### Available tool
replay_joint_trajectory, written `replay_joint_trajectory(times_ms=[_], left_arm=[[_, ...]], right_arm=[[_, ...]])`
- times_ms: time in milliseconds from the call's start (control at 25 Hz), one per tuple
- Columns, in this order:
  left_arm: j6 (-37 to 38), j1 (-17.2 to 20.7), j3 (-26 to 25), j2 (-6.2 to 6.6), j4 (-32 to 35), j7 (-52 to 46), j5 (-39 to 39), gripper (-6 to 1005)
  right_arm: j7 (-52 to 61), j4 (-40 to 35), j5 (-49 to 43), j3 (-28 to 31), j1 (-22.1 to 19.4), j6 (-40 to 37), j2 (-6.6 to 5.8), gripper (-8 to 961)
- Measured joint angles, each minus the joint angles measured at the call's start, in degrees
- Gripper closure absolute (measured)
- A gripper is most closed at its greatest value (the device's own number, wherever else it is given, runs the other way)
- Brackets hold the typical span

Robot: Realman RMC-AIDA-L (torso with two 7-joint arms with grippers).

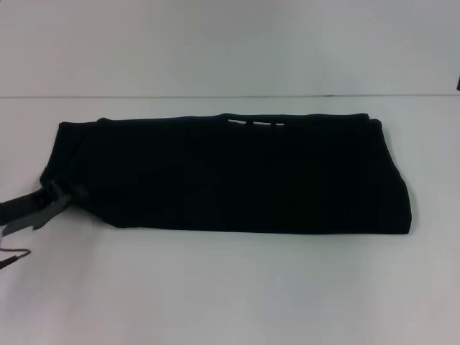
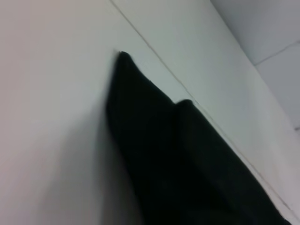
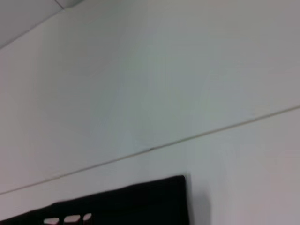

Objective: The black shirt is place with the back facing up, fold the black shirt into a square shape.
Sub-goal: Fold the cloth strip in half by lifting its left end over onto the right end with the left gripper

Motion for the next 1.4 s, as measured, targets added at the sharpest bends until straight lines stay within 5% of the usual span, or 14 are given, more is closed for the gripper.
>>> replay_joint_trajectory(times_ms=[680, 1040, 1160, 1400], left_arm=[[7.6, -3.8, -0.3, 1.85, -0.1, -7.6, 1.1, 969], [8.7, -12.1, 3.7, 2.34, -0.1, -10.8, -0.9, 966], [8.5, -15.3, 6.7, 1.76, 0.0, -11.4, -1.0, 965], [6.8, -23.2, 11.2, -1.44, 0.0, -11.0, -1.2, 965]], right_arm=[[-2.2, -0.2, -0.1, 1.3, -1.4, -4.7, -1.35, 12], [-2.2, -0.2, 0.0, 1.5, -1.0, -5.0, -1.18, 12], [-2.2, -0.2, 0.0, 1.3, -0.9, -4.8, -1.04, 12], [-2.2, -0.2, 0.0, 1.2, -0.4, -4.9, -0.89, 12]])
